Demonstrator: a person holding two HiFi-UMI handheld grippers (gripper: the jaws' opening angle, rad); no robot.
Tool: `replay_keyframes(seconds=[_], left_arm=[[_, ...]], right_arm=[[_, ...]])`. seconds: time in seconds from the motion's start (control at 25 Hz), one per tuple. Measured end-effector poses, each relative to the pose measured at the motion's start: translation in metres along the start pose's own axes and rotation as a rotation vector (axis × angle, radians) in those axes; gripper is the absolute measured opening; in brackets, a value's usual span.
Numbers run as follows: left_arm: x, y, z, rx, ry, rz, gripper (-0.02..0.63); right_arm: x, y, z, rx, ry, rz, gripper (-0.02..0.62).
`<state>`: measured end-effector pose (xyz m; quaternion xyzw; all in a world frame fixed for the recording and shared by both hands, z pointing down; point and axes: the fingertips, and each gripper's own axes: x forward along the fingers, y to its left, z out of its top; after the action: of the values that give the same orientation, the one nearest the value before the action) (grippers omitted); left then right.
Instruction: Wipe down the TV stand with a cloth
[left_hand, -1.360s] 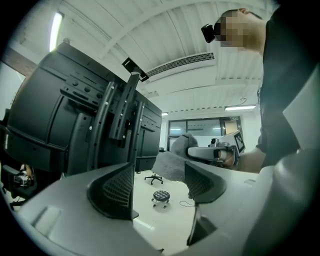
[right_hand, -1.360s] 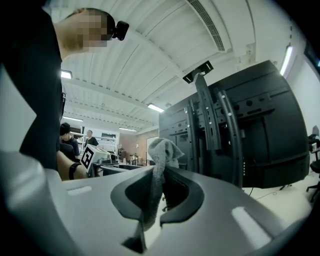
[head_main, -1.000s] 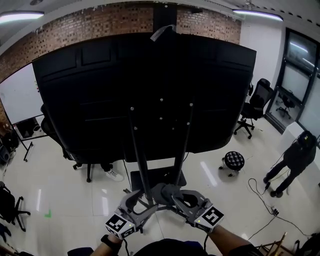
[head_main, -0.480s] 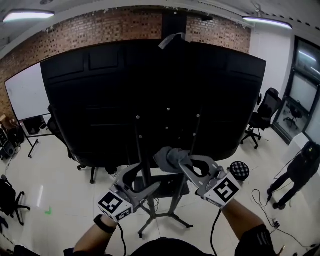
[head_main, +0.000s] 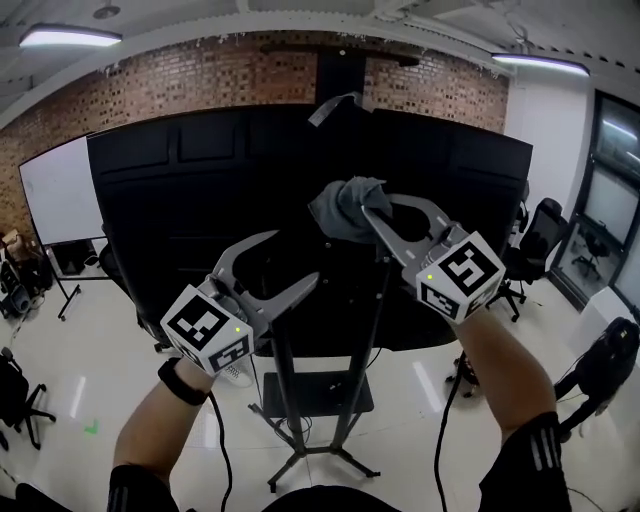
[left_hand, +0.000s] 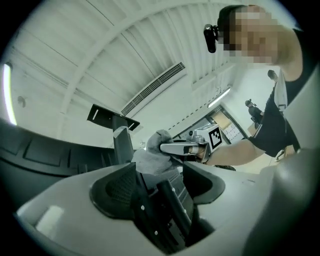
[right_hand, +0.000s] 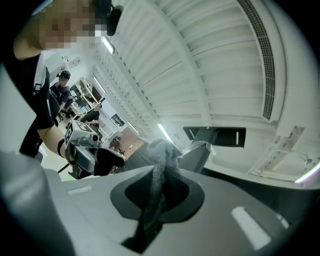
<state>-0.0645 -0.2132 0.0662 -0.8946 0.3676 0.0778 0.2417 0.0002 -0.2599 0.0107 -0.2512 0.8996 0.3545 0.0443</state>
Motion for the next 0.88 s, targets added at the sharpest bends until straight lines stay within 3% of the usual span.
replay_keyframes(seconds=[0.48, 0.72, 0.88], left_arm=[[0.072, 0.071, 0.085, 0.040, -0.052, 0.035, 0.319], [0.087, 0.085, 0.108, 0.077, -0.041, 0.070, 0.316], [0.088, 0.083, 0.091, 0.066, -0.028, 0.094, 0.316]], right_arm=[[0.080, -0.121, 0.085, -0.275, 0.035, -0.114, 0.017], [0.116, -0.137, 0.099, -0.485, 0.122, -0.158, 0.017], [0.121, -0.127, 0.080, -0.617, 0.178, -0.176, 0.017]])
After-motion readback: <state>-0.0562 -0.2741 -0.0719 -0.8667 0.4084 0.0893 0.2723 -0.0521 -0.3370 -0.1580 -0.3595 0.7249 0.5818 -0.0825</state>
